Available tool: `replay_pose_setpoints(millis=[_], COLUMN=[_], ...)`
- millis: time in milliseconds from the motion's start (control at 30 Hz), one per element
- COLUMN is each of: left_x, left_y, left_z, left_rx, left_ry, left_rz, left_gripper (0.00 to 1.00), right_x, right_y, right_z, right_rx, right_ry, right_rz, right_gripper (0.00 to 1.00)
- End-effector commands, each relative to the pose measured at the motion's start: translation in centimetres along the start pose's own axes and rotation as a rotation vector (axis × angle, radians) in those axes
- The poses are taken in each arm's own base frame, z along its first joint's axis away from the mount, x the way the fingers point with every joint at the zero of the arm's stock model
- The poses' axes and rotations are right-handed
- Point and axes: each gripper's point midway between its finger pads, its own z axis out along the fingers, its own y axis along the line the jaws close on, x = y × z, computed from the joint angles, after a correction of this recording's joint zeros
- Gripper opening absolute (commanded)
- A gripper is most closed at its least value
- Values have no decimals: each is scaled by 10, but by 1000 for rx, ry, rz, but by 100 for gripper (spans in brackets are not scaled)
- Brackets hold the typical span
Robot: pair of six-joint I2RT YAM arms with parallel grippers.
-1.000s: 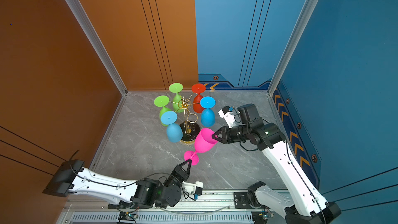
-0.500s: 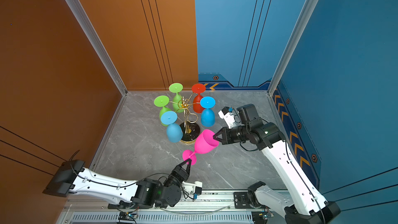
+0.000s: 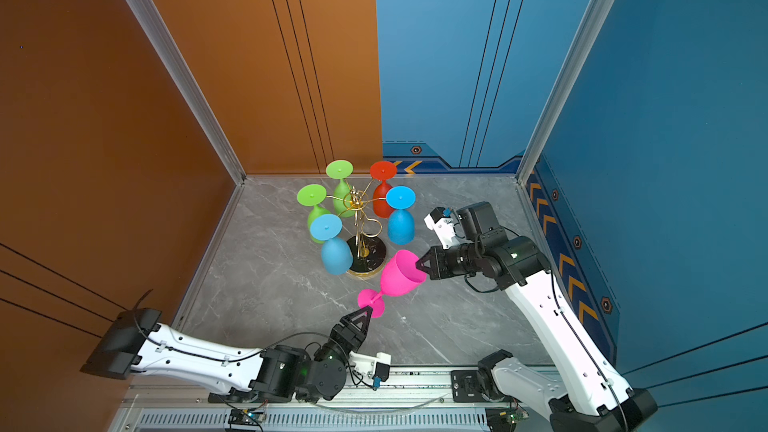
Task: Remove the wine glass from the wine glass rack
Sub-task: 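Grasp the magenta glass bowl with the right gripper while the left holds the foot, then carry the magenta glass past the rack with the right gripper while the left withdraws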
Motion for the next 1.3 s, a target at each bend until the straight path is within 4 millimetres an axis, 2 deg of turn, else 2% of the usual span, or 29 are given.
replay_pose_setpoints(millis=[0,267,533,933,1100,1267], left_x=[-8,5,68,152,183,194], left_y=[7,22,42,68,63,56], left_z=[-6,-17,-24,-36,-35,-31], left_rx=[0,60,51,-135,-167,-130], left_ry=[-68,-91,66,223,353,427], left_rz=[-212,-566,-955,-1267,-1339,-1373], left_gripper=[66,75,80,84,91,92], right_x=[-3,-1,-11,-31,-48,-66], right_y=[-8,-35,-76,-128,-142,-158], right_z=[-14,-21,-31,-29,-35,-31], right_rx=[78,235,472,694,741,763], right_ry=[-35,-36,-49,-33,-60,-105], right_rz=[-35,-52,-61,-27,21,74], right_gripper=[0,0,0,0,0,0])
